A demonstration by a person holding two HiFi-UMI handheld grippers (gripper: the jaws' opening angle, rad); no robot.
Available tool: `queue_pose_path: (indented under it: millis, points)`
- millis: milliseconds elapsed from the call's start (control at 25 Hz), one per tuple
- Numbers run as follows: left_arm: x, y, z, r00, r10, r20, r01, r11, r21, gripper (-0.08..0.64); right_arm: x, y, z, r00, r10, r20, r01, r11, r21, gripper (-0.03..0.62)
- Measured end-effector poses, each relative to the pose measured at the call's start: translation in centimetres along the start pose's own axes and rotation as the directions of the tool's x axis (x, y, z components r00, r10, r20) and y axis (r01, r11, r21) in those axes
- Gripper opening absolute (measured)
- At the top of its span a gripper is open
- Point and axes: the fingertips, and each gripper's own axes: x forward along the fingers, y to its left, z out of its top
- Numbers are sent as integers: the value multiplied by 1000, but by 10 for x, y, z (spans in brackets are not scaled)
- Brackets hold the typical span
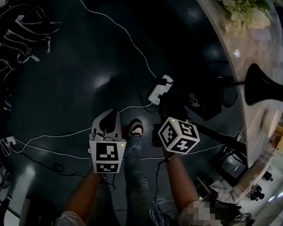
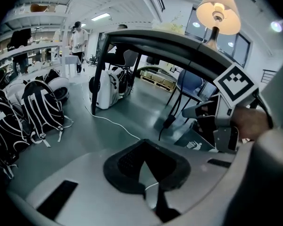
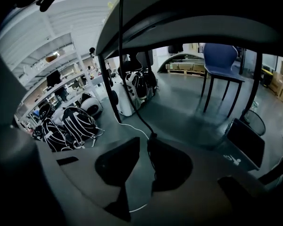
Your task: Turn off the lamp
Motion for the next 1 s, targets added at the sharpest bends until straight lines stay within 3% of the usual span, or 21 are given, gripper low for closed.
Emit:
queue_pose_path:
  millis: [520, 1000]
  points:
    - [15, 12, 1, 1000, 14, -10, -15, 1000, -25, -5, 42, -13, 32, 999, -53, 12, 54, 995, -81, 52]
    - [11, 10, -6, 1000, 13, -14, -14, 1000, -21, -5, 49, -1, 40, 999, -17, 37, 23, 983, -180, 52]
